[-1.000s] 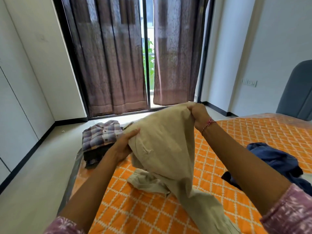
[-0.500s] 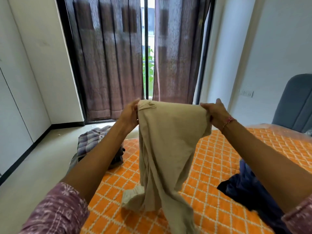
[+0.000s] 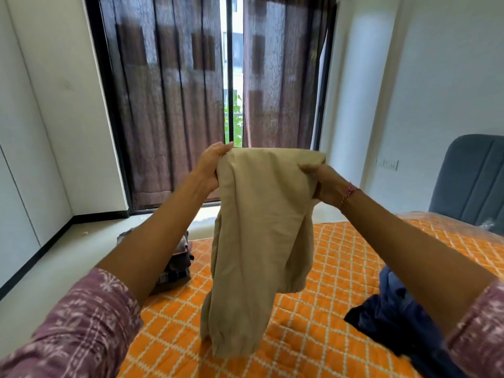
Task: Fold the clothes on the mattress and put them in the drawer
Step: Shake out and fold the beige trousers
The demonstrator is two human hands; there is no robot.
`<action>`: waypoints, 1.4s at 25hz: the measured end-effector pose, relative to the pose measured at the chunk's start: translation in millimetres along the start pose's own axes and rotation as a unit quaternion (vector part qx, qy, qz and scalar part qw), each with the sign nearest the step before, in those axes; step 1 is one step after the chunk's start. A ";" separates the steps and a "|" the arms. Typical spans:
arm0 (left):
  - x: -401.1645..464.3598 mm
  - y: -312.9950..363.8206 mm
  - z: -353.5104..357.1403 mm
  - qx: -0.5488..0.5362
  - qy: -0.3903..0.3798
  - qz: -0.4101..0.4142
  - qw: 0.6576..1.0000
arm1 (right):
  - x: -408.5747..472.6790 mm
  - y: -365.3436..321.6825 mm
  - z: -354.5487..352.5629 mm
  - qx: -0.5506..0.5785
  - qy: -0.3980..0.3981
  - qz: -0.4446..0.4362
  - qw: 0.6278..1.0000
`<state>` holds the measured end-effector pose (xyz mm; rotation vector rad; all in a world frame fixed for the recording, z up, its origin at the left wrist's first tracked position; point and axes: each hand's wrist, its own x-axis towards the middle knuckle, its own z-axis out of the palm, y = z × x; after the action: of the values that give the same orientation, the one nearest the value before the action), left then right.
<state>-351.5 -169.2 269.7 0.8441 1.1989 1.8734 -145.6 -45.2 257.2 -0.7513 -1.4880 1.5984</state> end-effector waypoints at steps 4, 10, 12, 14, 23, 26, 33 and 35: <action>6.0 11.7 1.7 0.113 0.012 0.073 0.991 | 13.8 -34.6 -1.7 -0.055 0.066 -0.091 0.992; -10.0 7.7 -7.1 0.114 -0.010 -0.123 0.986 | -6.0 -22.8 8.8 -0.062 0.093 -0.073 0.991; -10.6 -17.7 -10.0 0.080 0.009 -0.069 0.994 | -11.7 -16.5 5.4 0.003 0.009 0.061 0.998; -8.3 -38.2 -10.0 0.127 0.102 -0.013 0.987 | -15.2 -8.2 3.9 -0.006 -0.037 0.119 0.992; -20.8 -13.8 16.7 0.099 -0.013 -0.059 0.993 | -21.0 -12.4 -14.0 -0.029 -0.096 0.060 0.993; -21.6 -34.1 5.5 0.143 0.014 0.002 0.990 | -9.9 -7.0 -8.0 -0.115 0.033 -0.025 0.993; -25.0 -36.0 2.9 0.171 0.029 0.047 0.984 | -8.1 -7.8 -3.3 -0.095 0.073 -0.054 0.991; -27.2 -28.3 4.8 0.203 0.032 0.041 0.978 | -13.2 -12.2 -4.9 -0.119 0.062 -0.041 0.990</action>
<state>-327.0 -182.1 241.4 1.0700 1.6444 1.7557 -132.9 -54.4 267.3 -0.8939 -1.6145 1.3027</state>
